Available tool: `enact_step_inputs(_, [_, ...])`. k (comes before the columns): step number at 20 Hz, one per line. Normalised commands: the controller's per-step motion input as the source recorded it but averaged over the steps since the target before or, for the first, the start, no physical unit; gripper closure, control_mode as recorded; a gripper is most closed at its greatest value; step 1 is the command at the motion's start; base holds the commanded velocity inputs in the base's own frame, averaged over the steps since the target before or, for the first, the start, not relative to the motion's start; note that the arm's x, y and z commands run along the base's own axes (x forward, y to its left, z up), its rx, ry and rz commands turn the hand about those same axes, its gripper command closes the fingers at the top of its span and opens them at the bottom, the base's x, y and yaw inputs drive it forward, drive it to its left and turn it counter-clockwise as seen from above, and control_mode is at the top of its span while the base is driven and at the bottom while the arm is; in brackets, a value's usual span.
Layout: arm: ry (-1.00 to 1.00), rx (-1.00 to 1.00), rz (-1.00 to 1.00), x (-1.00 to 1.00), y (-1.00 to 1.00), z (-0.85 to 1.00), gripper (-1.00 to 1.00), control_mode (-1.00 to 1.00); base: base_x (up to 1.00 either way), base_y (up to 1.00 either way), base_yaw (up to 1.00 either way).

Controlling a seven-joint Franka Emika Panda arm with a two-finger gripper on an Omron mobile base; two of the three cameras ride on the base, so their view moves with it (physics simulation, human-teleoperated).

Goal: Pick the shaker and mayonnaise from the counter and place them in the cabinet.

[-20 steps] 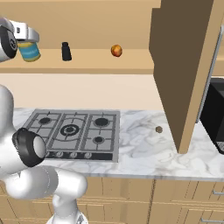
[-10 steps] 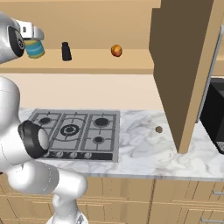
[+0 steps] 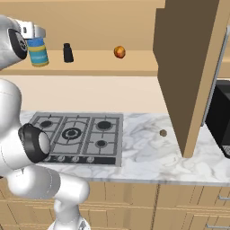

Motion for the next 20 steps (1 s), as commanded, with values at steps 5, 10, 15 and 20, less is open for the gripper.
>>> enact_step_inputs(5, [-0.17, 0.05, -0.1, -0.05, 0.0, 0.29, -1.0, -1.0, 0.0, 0.0, 0.0])
enact_step_inputs(10, [-0.17, 0.02, -0.09, -0.72, -0.01, 0.12, -1.0, -1.0, 0.0, 0.0, 0.0])
enact_step_inputs(15, [-0.11, 0.0, -0.05, -1.0, -0.05, 0.0, -1.0, -1.0, 0.0, 0.0, 0.0])
enact_step_inputs(20, [-0.02, 0.0, 0.0, -1.0, -0.2, 0.05, -1.0, -1.0, 0.0, 0.0, 0.0])
